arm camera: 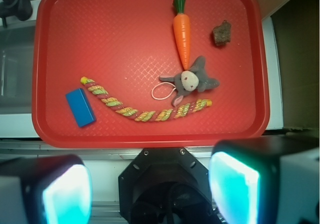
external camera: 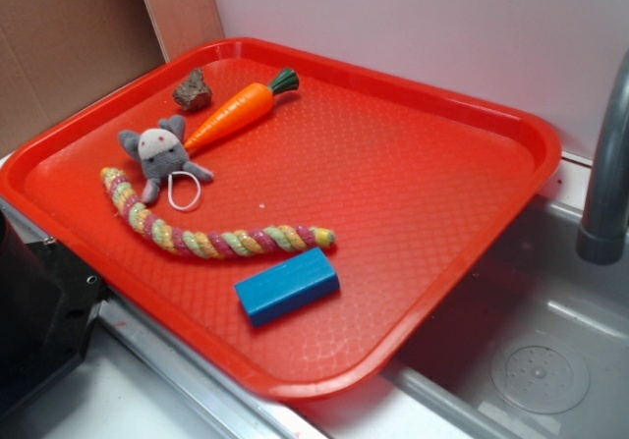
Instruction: Grab the rock.
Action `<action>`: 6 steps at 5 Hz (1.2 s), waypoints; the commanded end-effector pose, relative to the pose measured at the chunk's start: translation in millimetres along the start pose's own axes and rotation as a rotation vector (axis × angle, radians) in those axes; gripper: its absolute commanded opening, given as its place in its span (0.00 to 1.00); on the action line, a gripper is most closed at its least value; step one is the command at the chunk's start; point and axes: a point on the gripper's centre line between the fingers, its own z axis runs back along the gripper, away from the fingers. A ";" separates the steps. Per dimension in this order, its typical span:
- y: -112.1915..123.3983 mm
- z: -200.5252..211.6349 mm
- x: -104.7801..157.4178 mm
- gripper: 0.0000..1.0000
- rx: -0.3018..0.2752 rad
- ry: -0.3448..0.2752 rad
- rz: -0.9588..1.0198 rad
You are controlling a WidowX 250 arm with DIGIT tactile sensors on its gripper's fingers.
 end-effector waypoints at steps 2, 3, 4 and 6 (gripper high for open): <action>9.3 -5.8 15.9 1.00 -0.005 -0.015 0.115; 26.1 -15.1 33.4 1.00 -0.017 -0.046 0.302; 55.1 -36.3 58.0 1.00 -0.012 -0.074 0.514; 106.0 -79.9 84.2 1.00 0.046 -0.167 0.842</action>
